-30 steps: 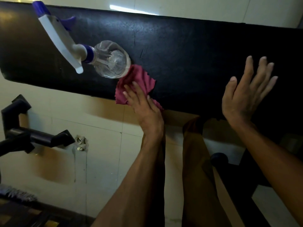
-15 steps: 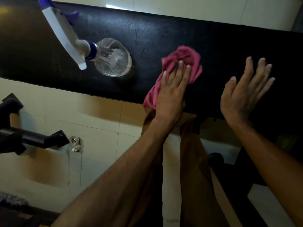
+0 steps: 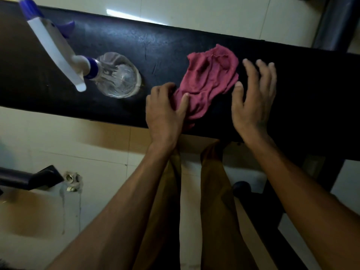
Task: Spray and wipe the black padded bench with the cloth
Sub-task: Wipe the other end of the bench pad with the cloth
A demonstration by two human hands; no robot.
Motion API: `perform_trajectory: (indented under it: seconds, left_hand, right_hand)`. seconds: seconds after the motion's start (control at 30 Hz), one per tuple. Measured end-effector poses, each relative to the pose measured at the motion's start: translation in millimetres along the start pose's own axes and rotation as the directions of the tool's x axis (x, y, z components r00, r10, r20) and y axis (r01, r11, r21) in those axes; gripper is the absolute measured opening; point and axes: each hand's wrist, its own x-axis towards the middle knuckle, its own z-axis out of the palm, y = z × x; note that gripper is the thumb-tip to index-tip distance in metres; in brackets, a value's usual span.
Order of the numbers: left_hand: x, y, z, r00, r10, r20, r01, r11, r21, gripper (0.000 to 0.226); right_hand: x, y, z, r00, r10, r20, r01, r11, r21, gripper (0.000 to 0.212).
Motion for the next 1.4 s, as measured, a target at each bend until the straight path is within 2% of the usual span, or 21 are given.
perform_trajectory:
  seconds: [0.1, 0.2, 0.37, 0.5, 0.6, 0.67, 0.8, 0.97, 1.03, 1.1, 1.23, 1.4]
  left_hand:
    - [3, 0, 0, 0.998, 0.053, 0.031, -0.054, 0.998, 0.040, 0.027]
    - [8, 3, -4, 0.998, 0.050, 0.025, -0.050, 0.999, 0.014, 0.016]
    - [1, 5, -13, 1.000, 0.005, 0.006, -0.004, 0.996, -0.093, 0.017]
    - [-9, 5, -19, 0.999, 0.038, -0.025, -0.042, 0.984, -0.170, 0.014]
    - [-12, 7, -24, 0.996, 0.085, 0.001, -0.082, 0.964, -0.254, 0.014]
    - [-11, 11, -27, 0.996, 0.091, 0.018, -0.081, 0.947, -0.311, 0.015]
    - [-5, 18, -34, 0.996, 0.094, 0.005, -0.085, 0.930, -0.358, 0.015]
    - [5, 34, -46, 0.982, 0.189, -0.019, -0.182, 0.907, -0.379, 0.009]
    - [4, 44, -52, 0.969, 0.246, -0.015, -0.232, 0.889, -0.395, 0.004]
    - [-1, 53, -56, 0.963, 0.270, -0.004, -0.246, 0.872, -0.423, 0.003]
    - [-16, 62, -64, 0.984, 0.178, 0.001, -0.157, 0.874, -0.460, 0.003]
    - [-31, 61, -86, 0.998, 0.067, -0.018, -0.068, 0.914, -0.401, 0.008]
  right_hand:
    - [6, -17, 5, 0.997, -0.032, 0.076, 0.032, 0.999, -0.006, 0.050]
    - [9, -28, 11, 0.990, -0.016, 0.142, 0.018, 1.000, -0.013, 0.060]
    - [7, -38, 8, 0.993, 0.069, 0.093, -0.079, 0.991, 0.110, 0.067]
    - [-10, -41, 1, 0.992, 0.093, 0.085, -0.106, 0.983, 0.151, 0.064]
    - [-20, -42, -4, 0.993, 0.035, 0.113, -0.053, 0.987, 0.155, 0.057]
    - [-23, -41, -4, 0.983, -0.043, 0.181, 0.018, 0.990, 0.141, 0.055]
    - [-17, -30, -5, 0.906, -0.206, 0.369, 0.195, 0.978, 0.067, 0.066]
    - [2, -25, -7, 0.865, -0.311, 0.392, 0.306, 0.949, 0.078, 0.076]
    - [3, -27, -8, 0.870, -0.327, 0.369, 0.305, 0.945, 0.119, 0.067]
    - [0, -29, -13, 0.878, -0.321, 0.356, 0.271, 0.945, 0.183, 0.050]
    - [-10, -25, -39, 0.877, -0.264, 0.402, 0.168, 0.952, 0.258, 0.020]
    - [-25, -25, -85, 0.818, -0.225, 0.530, 0.059, 0.948, 0.312, 0.026]
